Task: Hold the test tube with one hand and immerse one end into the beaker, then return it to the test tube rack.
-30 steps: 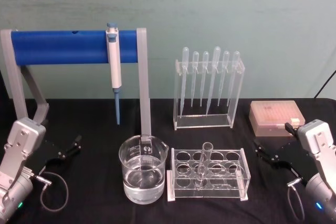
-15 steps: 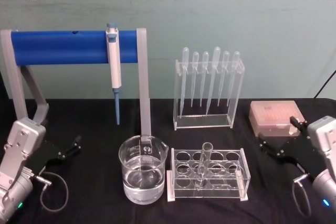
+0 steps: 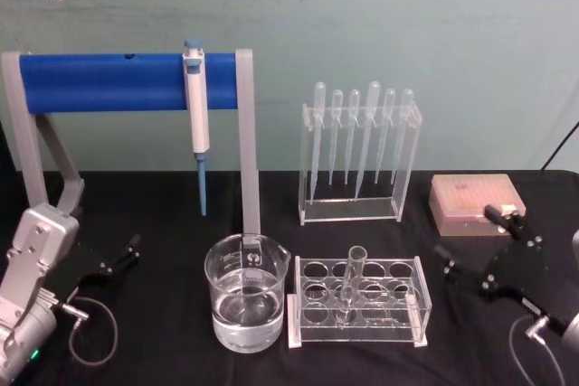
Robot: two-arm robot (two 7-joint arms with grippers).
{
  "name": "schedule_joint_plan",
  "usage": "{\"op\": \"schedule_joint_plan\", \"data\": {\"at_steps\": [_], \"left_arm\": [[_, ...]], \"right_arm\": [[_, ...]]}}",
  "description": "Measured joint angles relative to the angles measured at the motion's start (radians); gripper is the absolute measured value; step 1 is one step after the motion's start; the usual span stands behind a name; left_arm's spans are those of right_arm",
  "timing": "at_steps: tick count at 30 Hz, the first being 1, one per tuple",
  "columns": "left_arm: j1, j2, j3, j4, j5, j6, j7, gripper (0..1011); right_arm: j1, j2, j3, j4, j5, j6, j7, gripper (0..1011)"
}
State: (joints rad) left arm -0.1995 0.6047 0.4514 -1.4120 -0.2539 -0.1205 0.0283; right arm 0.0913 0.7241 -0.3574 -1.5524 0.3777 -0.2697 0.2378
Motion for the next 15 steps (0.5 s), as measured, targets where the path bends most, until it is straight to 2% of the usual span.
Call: {"op": "schedule_joint_plan", "data": {"at_steps": [3,7,8,10,11,15], "left_arm": [[0.000,0.000,0.000,0.000,0.000,0.000,0.000,1000],[0.000,0.000,0.000,0.000,0.000,0.000,0.000,1000],[0.000,0.000,0.000,0.000,0.000,0.000,0.000,1000],[0.000,0.000,0.000,0.000,0.000,0.000,0.000,1000],[0.000,0.000,0.000,0.000,0.000,0.000,0.000,1000],[0.000,0.000,0.000,0.000,0.000,0.000,0.000,1000]], "right_arm": [[-0.012,0.034,-0.005,-0.013,0.034,-0.024,0.108,1000],[-0.012,0.055,-0.017,-0.016,0.054,-0.041,0.194,1000],[-0.008,0.062,-0.025,-0.016,0.058,-0.049,0.233,1000],[0.003,0.068,-0.038,-0.014,0.061,-0.057,0.288,1000],[0.003,0.068,-0.038,-0.014,0.061,-0.057,0.288,1000],[0.037,0.060,-0.065,-0.002,0.075,-0.069,0.395,1000]]}}
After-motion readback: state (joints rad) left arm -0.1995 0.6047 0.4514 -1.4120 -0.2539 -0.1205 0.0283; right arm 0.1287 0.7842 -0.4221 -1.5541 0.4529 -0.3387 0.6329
